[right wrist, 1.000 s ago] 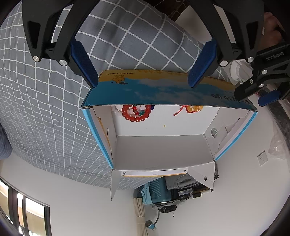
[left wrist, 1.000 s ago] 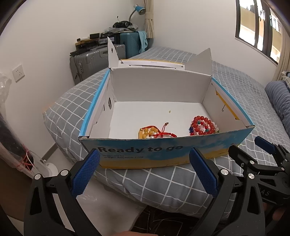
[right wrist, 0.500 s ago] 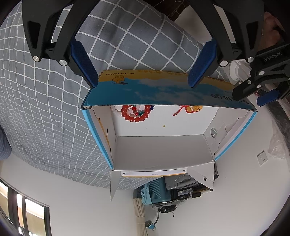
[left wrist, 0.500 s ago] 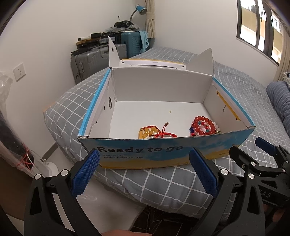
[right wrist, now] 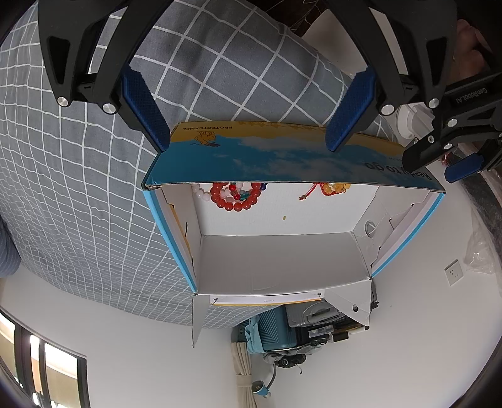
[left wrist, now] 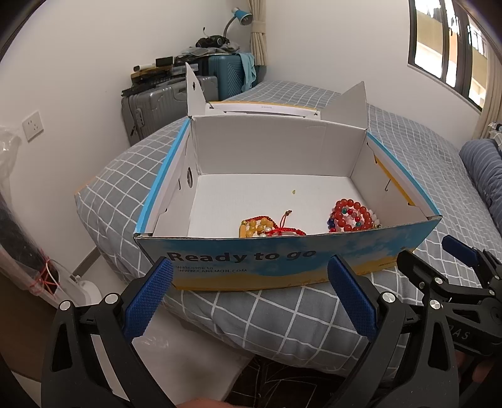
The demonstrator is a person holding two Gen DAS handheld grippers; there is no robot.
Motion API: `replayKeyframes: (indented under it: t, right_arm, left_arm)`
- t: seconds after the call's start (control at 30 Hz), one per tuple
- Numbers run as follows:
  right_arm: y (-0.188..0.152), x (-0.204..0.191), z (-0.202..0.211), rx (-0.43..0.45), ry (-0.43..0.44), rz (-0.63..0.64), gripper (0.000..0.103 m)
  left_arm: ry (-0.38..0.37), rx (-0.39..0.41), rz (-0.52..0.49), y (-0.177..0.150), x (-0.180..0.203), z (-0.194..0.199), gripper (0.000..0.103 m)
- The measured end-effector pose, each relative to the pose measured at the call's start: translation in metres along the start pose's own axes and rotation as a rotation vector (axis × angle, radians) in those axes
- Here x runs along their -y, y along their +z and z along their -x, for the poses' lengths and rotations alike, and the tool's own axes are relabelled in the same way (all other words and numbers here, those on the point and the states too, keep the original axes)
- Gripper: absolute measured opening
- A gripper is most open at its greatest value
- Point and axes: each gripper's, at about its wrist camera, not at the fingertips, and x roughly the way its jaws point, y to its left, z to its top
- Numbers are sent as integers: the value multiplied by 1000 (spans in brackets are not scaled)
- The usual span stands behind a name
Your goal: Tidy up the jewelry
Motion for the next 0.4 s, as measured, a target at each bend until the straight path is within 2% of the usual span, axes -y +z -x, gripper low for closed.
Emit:
replayKeyframes:
  t: [0.4]
  right_arm:
    - [0, 1, 1, 3, -3, -8, 95]
  left_arm:
    - [15, -17, 8, -1, -4, -3, 97]
